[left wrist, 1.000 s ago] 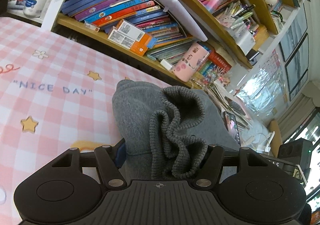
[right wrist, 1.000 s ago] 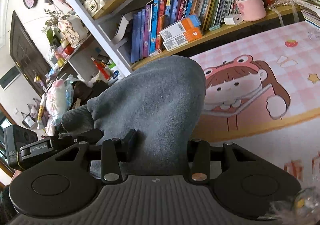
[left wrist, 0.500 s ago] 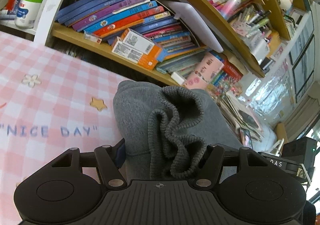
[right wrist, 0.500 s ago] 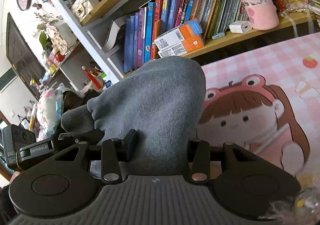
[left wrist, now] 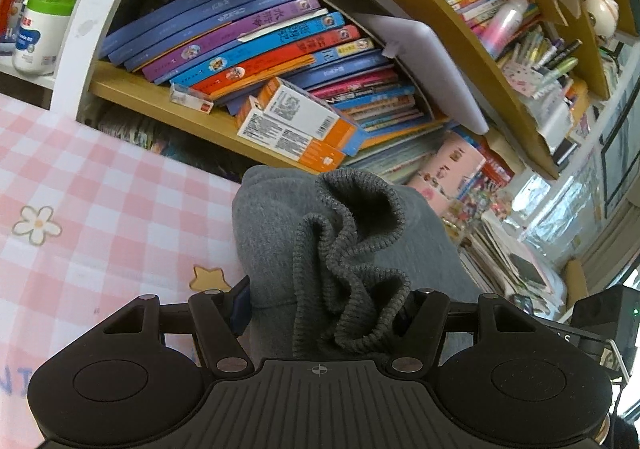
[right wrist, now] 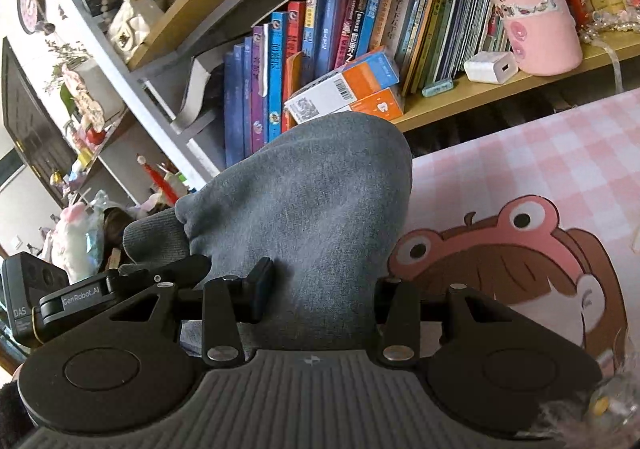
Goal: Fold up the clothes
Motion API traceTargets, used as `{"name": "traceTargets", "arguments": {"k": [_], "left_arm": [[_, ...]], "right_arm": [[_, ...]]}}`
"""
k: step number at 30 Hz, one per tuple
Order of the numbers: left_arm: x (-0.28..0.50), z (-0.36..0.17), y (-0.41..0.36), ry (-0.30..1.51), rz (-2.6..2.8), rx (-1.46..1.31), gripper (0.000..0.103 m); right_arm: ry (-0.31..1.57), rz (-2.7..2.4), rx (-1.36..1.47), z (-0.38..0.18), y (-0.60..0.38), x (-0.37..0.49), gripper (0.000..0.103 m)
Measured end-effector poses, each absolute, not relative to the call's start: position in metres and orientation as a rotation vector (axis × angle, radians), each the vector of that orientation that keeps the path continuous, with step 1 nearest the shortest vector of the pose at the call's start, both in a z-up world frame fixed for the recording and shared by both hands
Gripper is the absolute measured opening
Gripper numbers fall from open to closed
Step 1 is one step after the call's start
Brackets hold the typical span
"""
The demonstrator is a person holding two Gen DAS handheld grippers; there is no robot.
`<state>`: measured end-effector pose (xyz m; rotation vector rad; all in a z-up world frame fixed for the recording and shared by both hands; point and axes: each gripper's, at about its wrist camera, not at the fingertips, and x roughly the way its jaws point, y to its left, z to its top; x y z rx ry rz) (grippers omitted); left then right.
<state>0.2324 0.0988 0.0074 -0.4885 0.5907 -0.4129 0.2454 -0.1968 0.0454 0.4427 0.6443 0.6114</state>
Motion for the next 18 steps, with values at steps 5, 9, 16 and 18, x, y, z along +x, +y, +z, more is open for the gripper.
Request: {"name": "traceTargets", "arguments": {"k": [5, 9, 16, 18], "left_arm": [[0.256, 0.003, 0.1, 0.592, -0.405, -0.477, 0.063], [0.276, 0.003, 0.099, 0.571, -0.396, -0.467, 0.063], [0.308, -0.007, 0.094, 0.517, -0.391, -0.5, 0.062], [0.316, -0.014, 0.093, 0.517, -0.385, -0.516, 0.062]], "right_arm": [[0.651, 0.605, 0.451, 0.039, -0.192, 0.269, 0.04], [0.65, 0.604, 0.471, 0.034, -0.189, 0.288, 0.04], [0.628, 0.579, 0.501, 0.028, -0.193, 0.323, 0.04], [0.633, 0.576, 0.5, 0.023, -0.193, 0.332, 0.04]]}}
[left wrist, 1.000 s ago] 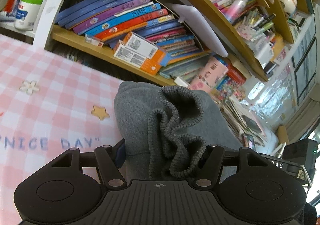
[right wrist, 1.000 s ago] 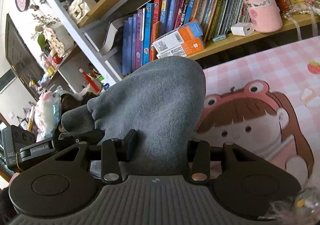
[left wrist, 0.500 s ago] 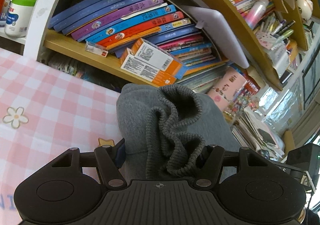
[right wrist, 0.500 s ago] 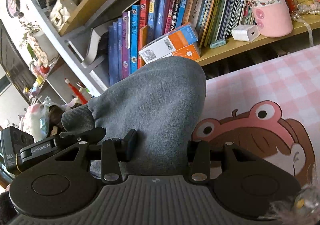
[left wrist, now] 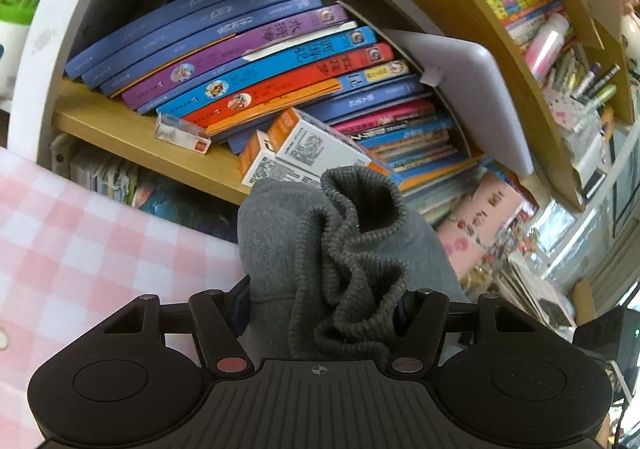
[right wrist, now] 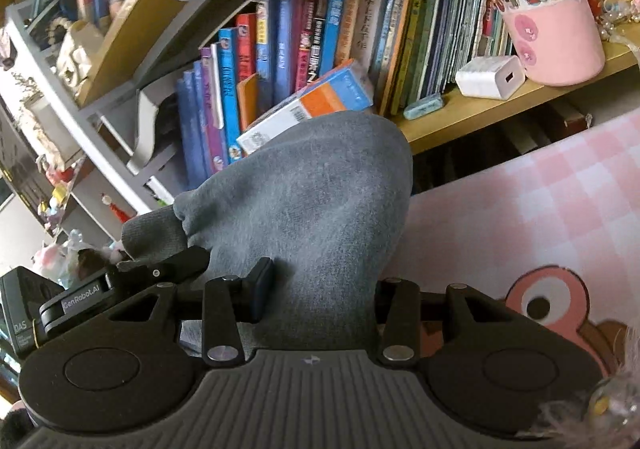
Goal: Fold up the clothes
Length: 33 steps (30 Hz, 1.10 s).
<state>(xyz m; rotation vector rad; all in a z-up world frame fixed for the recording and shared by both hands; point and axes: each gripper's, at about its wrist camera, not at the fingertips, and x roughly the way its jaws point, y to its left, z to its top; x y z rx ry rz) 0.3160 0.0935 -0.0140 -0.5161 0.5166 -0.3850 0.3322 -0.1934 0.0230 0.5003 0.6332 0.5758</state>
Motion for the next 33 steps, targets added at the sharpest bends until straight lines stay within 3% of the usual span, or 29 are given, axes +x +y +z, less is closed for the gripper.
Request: {"name": "traceTargets", "arguments": {"k": [6, 8, 10, 15, 28, 33], "left_arm": [[0.326, -0.034, 0.097, 0.53, -0.361, -0.55, 0.069], [0.326, -0.036, 0.098, 0.527, -0.356, -0.559, 0.075], [0.321, -0.034, 0.097, 0.511, -0.327, -0.52, 0.087], [0.289, -0.021, 0.09, 0.398, -0.282, -0.377, 0.094], [0.201, -0.015, 0.081, 0.397, -0.257, -0.418, 0.094], [0.159, -0.01, 0.067, 0.4, -0.233, -0.406, 0.094]], "right_arm": [[0.655, 0.587, 0.544, 0.005, -0.199, 0.345, 0.044], [0.652, 0.574, 0.562, 0.003, -0.2, 0.343, 0.056], [0.643, 0.546, 0.558, 0.002, -0.2, 0.34, 0.067], [0.591, 0.501, 0.553, 0.005, -0.21, 0.318, 0.075], [0.605, 0.496, 0.599, 0.008, -0.228, 0.224, 0.076], [0.58, 0.541, 0.446, 0.023, -0.21, 0.173, 0.085]]}}
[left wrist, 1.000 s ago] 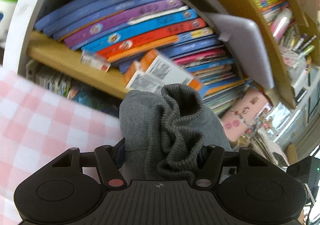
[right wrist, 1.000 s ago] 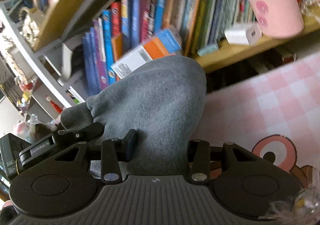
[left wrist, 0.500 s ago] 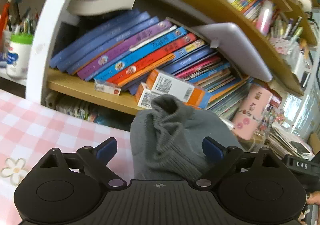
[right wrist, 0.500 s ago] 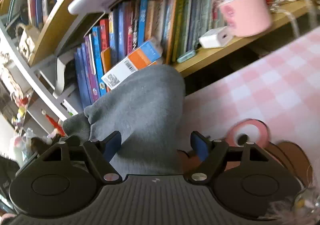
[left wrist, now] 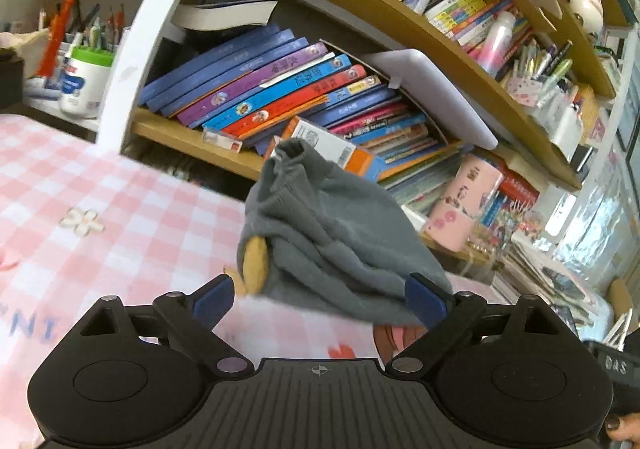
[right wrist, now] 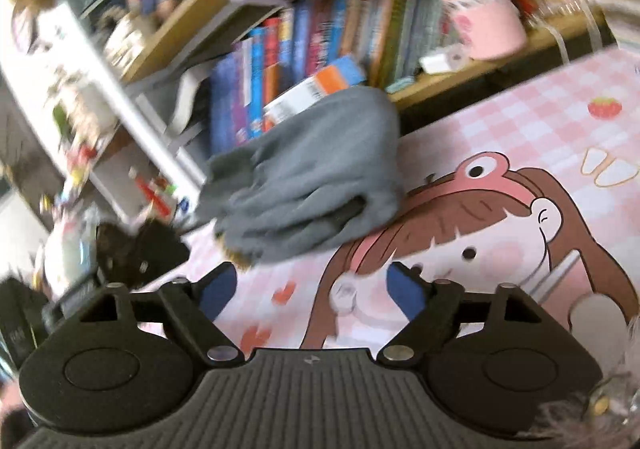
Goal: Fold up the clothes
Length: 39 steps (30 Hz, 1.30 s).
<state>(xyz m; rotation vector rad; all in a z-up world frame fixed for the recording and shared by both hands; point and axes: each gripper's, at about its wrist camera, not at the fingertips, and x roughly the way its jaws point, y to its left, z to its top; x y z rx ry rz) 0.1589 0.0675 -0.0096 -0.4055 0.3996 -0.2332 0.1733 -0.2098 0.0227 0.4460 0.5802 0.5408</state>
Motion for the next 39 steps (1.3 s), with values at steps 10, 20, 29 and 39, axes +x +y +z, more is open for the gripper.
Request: {"name": "traceTargets", "arguments": {"k": [10, 20, 29, 39], "left_arm": [[0.103, -0.001, 0.051, 0.337, -0.129, -0.278, 0.101], [0.104, -0.003, 0.022, 0.39, -0.053, -0.036, 0.103], [0.105, -0.005, 0.017, 0.411, -0.03, 0.01, 0.103], [0.108, -0.006, 0.017, 0.428, -0.016, 0.012, 0.103]], "right_arm": [[0.501, 0.411, 0.13, 0.023, -0.192, 0.114, 0.092], [0.437, 0.328, 0.019, 0.026, -0.186, 0.11, 0.101], [0.467, 0.307, -0.023, 0.024, -0.179, 0.113, 0.103], [0.459, 0.307, -0.063, 0.025, -0.173, 0.111, 0.103]]}}
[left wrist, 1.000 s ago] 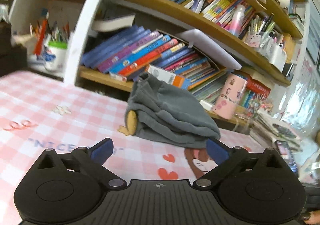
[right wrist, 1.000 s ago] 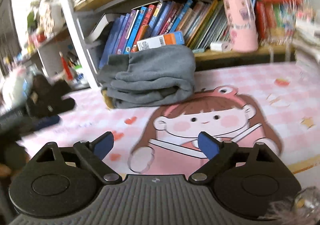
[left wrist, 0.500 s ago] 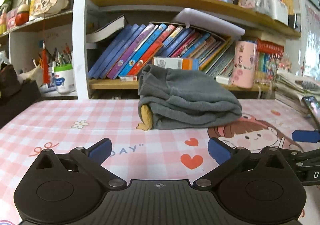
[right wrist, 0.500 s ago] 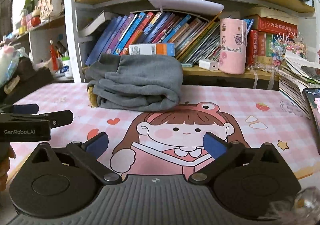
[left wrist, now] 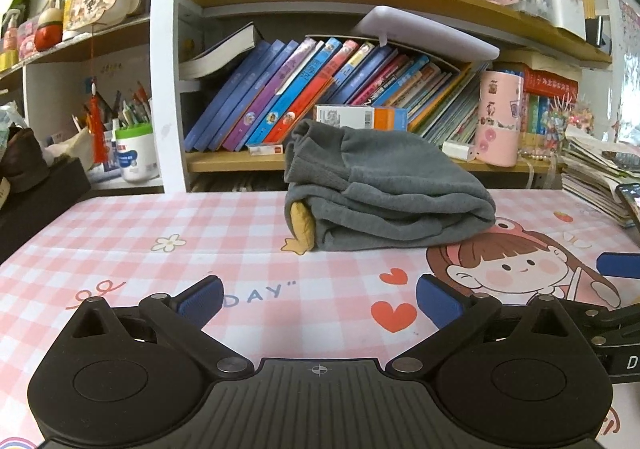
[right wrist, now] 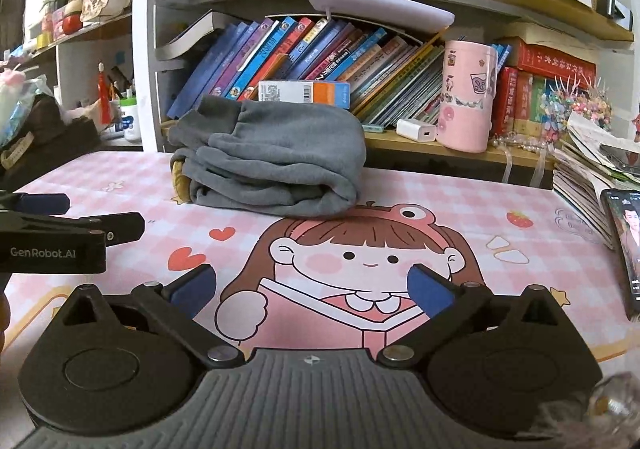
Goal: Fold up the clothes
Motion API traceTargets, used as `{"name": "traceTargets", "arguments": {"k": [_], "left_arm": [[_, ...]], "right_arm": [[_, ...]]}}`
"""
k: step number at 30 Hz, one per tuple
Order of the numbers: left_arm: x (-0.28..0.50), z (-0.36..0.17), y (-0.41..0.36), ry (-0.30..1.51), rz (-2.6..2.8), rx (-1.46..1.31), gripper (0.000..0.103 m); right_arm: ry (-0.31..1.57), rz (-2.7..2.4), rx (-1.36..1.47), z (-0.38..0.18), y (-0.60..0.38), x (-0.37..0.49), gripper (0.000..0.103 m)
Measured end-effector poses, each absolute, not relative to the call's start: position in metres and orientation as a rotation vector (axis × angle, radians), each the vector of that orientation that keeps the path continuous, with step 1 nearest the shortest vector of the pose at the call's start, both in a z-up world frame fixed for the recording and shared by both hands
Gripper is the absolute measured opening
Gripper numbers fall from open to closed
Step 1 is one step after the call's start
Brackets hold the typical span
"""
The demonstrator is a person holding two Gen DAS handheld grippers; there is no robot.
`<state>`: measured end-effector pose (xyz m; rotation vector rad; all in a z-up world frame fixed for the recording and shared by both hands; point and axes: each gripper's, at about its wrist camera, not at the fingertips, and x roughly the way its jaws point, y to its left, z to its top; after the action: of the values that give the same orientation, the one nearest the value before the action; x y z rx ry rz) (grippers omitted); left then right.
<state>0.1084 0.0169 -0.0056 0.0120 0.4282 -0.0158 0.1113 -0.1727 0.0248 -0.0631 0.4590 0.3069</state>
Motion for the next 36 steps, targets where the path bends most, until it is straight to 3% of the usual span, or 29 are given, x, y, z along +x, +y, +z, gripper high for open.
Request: {"name": "traceTargets", "arguments": {"k": [36], "left_arm": [[0.1062, -0.0057, 0.0141, 0.418, -0.025, 0.033, 0.103]], "right_arm": [[0.467, 0.32, -0.069, 0.0243, -0.1713, 0.1125, 0.103]]}}
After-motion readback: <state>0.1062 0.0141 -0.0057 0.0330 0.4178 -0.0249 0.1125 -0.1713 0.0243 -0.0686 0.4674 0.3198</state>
